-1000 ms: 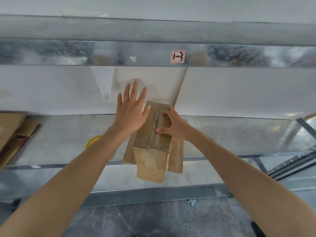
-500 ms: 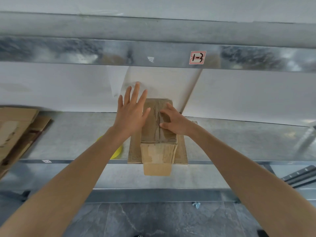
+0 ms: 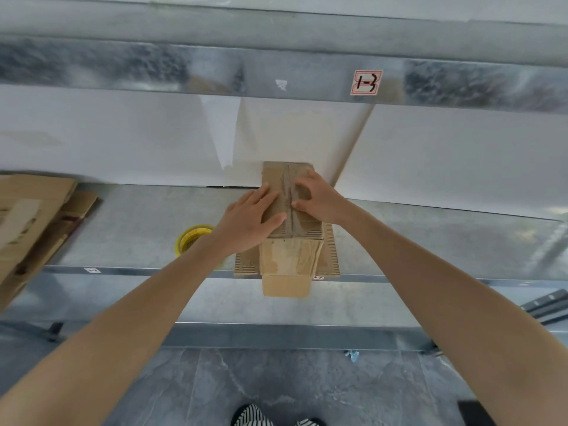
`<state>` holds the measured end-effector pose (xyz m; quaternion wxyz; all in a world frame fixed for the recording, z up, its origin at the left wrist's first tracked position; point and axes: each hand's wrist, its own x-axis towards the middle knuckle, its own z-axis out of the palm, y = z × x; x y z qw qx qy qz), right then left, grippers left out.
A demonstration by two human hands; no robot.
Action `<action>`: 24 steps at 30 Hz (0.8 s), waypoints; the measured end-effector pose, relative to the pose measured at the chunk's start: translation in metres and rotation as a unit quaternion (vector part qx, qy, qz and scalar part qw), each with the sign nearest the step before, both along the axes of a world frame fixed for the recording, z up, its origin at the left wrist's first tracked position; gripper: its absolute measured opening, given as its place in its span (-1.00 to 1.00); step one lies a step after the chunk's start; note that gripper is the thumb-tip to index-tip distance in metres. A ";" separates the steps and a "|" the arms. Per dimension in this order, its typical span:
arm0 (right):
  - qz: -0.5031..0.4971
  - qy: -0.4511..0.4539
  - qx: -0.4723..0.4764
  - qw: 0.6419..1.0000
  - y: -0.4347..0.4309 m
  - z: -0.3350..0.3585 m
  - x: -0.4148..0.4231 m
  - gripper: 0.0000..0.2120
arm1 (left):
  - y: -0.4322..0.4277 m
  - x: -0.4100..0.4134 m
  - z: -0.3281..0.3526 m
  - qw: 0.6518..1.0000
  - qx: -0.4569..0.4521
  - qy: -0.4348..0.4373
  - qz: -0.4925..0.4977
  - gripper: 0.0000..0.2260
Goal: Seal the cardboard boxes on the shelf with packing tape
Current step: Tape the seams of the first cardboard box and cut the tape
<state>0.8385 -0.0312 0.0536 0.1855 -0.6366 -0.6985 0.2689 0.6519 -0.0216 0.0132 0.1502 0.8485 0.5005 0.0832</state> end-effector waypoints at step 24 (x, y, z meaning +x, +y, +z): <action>-0.035 -0.113 0.052 0.992 -0.028 -0.005 -0.021 -0.67 | -0.028 -0.103 -0.052 0.972 -0.095 0.141 0.163 -0.93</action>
